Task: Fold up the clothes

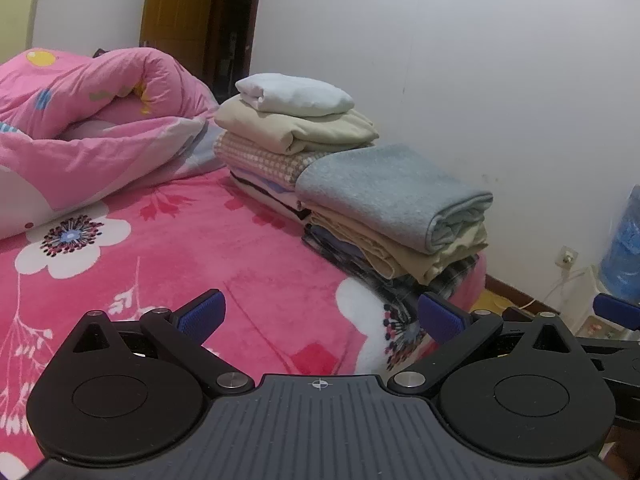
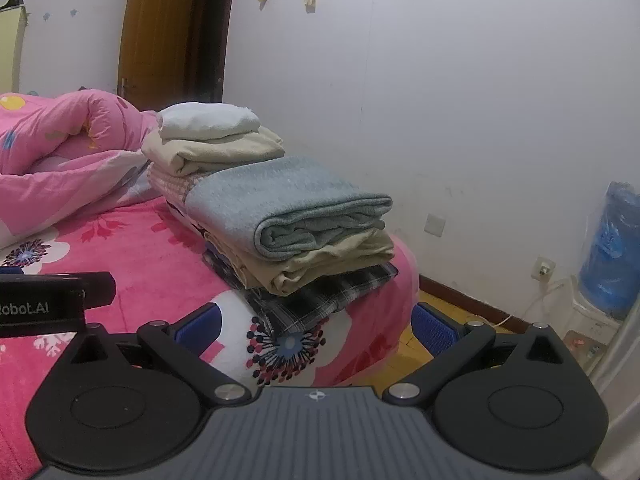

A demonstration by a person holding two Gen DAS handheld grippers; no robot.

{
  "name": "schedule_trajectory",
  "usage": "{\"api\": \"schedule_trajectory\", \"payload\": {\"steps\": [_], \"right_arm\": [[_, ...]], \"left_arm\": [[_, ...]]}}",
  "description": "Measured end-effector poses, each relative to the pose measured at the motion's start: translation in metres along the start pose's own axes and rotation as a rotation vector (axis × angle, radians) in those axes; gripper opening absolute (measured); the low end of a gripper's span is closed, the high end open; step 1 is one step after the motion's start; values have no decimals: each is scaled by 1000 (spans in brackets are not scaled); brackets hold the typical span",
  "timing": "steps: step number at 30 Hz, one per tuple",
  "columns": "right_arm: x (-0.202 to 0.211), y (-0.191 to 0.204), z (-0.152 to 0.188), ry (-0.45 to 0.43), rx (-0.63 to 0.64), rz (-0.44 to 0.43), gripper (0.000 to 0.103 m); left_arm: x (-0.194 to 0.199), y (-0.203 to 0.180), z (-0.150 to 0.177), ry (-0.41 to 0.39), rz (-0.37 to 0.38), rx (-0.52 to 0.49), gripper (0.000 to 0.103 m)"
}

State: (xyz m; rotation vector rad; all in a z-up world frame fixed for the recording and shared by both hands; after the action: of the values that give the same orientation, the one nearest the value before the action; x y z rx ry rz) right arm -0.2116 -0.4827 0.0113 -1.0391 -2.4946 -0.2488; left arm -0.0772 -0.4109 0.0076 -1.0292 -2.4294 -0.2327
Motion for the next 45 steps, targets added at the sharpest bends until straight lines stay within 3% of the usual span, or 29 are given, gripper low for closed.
{"api": "schedule_trajectory", "payload": {"steps": [45], "right_arm": [[-2, -25, 8, 17, -55, 49, 103]], "left_arm": [[-14, -16, 17, 34, -26, -66, 103]]}}
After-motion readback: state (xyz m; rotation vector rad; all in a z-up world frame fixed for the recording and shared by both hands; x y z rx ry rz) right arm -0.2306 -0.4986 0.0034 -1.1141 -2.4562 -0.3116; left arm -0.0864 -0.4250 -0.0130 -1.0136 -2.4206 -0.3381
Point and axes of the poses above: each gripper's, at about its wrist camera, not at the fingertips, and x roughly against the way its jaws point, y to its left, z to its underside, the point moved 10 cm from there along -x, roughly the way its jaws point, and after that the axes turned 10 degrees about -z, right-handed, at the moved point
